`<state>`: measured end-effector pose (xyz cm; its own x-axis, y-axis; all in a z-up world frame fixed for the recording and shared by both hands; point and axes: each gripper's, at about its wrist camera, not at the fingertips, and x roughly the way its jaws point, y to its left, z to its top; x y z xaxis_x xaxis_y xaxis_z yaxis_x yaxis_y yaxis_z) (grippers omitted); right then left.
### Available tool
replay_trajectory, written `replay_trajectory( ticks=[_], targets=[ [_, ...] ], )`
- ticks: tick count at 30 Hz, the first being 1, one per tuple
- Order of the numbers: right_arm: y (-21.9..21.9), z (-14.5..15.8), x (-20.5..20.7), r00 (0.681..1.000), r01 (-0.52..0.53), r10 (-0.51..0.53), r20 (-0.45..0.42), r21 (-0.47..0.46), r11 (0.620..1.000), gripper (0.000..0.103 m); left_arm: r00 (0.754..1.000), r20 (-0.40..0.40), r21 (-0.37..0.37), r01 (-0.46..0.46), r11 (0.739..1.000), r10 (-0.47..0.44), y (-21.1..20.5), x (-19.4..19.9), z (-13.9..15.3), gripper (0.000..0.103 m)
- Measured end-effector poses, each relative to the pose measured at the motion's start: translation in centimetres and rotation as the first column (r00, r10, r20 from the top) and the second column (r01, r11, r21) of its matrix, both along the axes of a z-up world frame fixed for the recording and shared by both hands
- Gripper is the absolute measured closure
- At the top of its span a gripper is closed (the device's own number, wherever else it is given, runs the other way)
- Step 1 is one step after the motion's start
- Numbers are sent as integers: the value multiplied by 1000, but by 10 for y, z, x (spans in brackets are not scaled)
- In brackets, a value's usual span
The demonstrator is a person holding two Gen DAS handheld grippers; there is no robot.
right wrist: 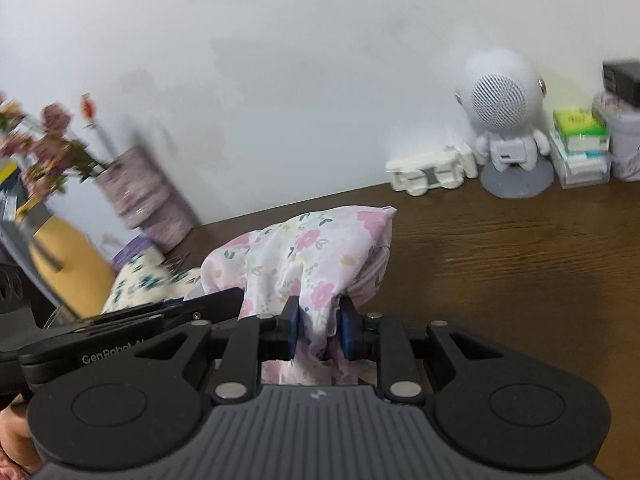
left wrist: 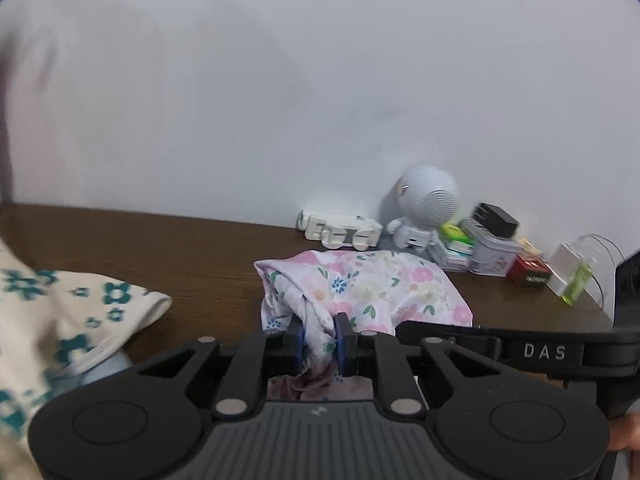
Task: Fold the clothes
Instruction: 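Carry the pink dress bundle with both grippers toward the robot figurine and set it down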
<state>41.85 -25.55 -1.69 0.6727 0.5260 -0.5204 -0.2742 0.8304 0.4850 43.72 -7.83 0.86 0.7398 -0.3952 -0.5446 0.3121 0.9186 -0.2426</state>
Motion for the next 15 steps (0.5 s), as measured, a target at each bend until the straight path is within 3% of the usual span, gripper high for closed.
replay_trajectory(
  ticks=[3,6,15],
  targets=[
    [-3,-15,24,1000,0,0,-22,-19,1000,84,1000,-18,-6,-8,1000,8,-4,20,-15,89],
    [1,-20,40,1000,-6,5,-23,-68,998,84,999,-37,39,-21,999,22,-14,36,-26,89],
    [4,-32,58,1000,2,-5,-28,-105,994,82,999,-20,108,-27,994,29,-26,51,-32,89]
  ],
)
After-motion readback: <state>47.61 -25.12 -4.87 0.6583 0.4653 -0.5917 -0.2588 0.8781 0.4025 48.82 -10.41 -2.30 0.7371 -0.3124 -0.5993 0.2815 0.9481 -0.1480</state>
